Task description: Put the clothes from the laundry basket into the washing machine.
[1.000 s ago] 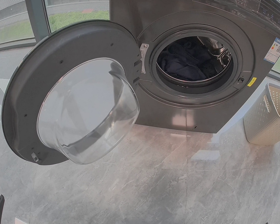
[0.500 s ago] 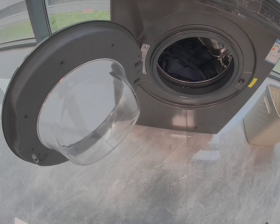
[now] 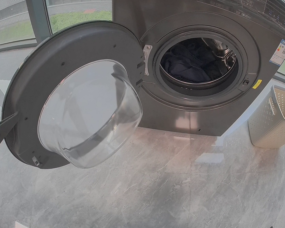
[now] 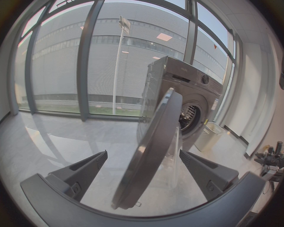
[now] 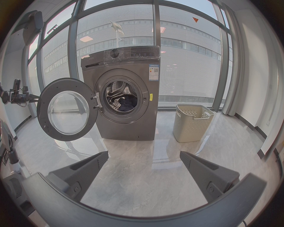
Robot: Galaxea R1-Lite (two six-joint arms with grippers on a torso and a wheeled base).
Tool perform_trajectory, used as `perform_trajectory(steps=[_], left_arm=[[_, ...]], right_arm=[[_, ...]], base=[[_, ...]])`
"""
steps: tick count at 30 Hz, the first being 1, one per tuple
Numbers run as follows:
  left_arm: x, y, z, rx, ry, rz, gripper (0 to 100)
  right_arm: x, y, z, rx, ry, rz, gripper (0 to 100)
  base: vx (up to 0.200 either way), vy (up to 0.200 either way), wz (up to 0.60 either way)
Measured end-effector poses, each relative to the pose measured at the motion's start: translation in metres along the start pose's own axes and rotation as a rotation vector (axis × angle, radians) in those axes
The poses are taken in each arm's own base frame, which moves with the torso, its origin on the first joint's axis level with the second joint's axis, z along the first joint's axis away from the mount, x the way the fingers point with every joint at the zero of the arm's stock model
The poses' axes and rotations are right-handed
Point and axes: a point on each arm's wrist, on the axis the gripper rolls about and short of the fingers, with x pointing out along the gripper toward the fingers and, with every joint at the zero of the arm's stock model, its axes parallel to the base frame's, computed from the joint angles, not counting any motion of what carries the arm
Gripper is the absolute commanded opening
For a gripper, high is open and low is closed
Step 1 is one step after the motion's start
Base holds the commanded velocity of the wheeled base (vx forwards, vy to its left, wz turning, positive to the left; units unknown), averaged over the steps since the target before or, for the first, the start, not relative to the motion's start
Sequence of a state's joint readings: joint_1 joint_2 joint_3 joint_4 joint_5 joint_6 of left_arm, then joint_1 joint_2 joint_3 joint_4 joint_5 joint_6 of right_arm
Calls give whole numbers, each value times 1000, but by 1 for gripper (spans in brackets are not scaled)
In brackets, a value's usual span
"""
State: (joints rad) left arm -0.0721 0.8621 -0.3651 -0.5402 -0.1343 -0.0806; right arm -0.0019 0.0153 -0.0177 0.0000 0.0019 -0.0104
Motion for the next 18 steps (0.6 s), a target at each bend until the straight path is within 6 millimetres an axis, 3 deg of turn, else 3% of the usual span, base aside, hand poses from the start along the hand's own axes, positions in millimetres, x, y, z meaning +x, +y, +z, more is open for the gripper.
perform_trajectory(steps=[3, 8, 18], left_arm=[[18, 0, -1, -5, 44, -84, 100], [29, -4, -3, -13, 83, -198, 100], [4, -31, -4, -75, 131, -498, 100]], right_arm=[[0, 0, 0, 0, 0, 0, 100], [0, 0, 0, 0, 0, 0, 100], [0, 0, 0, 0, 0, 1, 100]], base=[[0, 0, 0], [0, 0, 0], [0, 0, 0]])
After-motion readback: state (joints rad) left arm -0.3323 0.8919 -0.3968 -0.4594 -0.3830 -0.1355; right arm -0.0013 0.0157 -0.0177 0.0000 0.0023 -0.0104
